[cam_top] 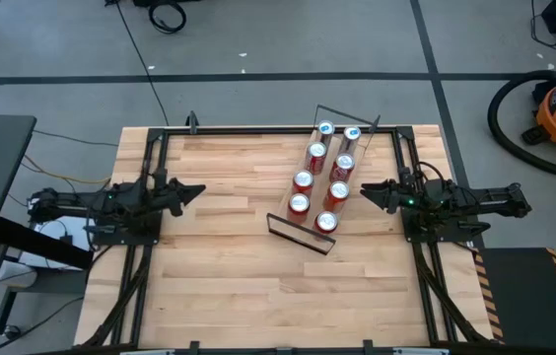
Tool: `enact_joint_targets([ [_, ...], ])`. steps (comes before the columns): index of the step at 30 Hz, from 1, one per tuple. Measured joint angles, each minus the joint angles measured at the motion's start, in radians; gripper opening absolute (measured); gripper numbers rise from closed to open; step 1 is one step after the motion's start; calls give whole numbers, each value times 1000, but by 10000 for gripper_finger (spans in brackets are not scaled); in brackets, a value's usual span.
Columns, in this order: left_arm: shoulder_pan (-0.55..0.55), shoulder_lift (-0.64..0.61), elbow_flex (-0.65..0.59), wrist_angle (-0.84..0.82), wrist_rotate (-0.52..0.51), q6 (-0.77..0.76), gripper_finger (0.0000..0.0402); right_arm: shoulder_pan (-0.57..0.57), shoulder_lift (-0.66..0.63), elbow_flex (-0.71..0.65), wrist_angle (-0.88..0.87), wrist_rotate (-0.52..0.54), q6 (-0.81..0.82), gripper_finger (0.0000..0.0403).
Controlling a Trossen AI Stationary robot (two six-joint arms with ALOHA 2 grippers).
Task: Place canned beverage on shelf
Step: Return to Home Position
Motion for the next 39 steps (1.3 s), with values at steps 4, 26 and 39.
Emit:
enact_joint_targets([
  [4, 0, -3, -54, 49, 0, -40, 5, 0, 0, 0, 14, 5, 16, 347],
  [26, -21, 8, -148, 121, 18, -166, 4, 0, 1, 0, 179, -73, 11, 347],
  [39, -20, 116, -148, 121, -7, -124, 4, 0, 7, 0, 169, -43, -46, 347],
])
